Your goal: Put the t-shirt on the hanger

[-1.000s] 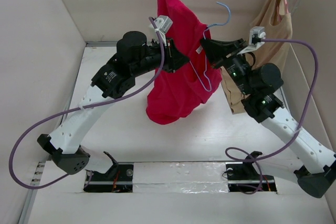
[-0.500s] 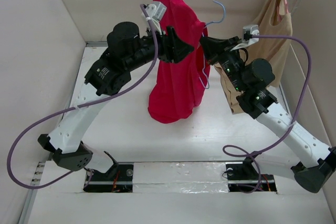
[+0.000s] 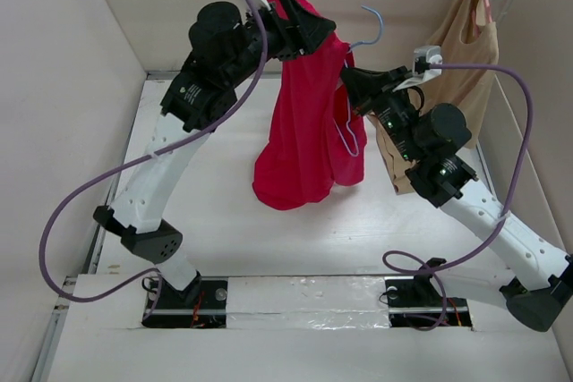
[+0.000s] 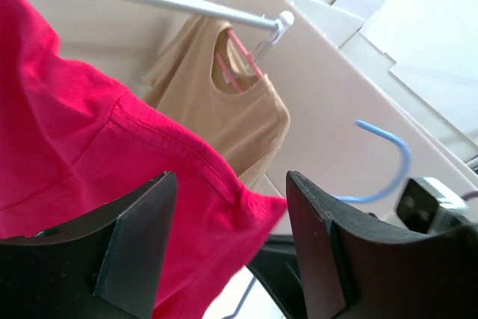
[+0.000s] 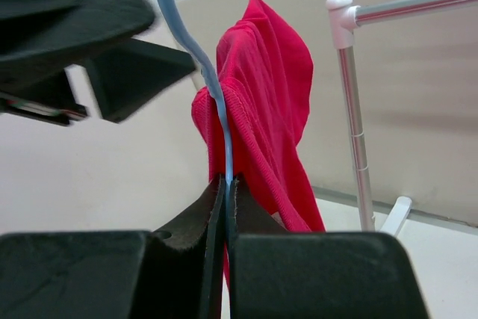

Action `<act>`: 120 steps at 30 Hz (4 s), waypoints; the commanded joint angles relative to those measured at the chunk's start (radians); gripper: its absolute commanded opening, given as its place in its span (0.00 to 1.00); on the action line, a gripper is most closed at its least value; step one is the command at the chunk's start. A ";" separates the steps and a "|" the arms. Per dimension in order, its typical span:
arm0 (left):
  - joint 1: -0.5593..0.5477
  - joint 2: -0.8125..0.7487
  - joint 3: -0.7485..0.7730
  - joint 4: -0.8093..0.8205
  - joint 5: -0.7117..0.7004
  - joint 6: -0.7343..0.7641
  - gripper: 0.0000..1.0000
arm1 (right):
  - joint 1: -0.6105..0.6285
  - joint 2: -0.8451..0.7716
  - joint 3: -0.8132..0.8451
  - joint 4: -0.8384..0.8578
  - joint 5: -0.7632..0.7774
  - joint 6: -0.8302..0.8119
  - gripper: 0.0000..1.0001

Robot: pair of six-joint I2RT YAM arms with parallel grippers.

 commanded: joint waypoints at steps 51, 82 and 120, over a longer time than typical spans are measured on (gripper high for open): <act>0.113 -0.043 -0.279 0.138 0.113 -0.206 0.00 | -0.022 -0.171 -0.260 -0.498 -0.078 0.064 0.19; 0.133 -0.065 -0.256 0.106 0.179 -0.209 0.00 | -0.105 0.055 -0.178 -0.512 -0.370 -0.207 0.10; 0.167 -0.023 -0.569 0.683 0.211 -0.441 0.00 | 0.099 -0.057 0.046 -0.969 -0.224 0.036 0.00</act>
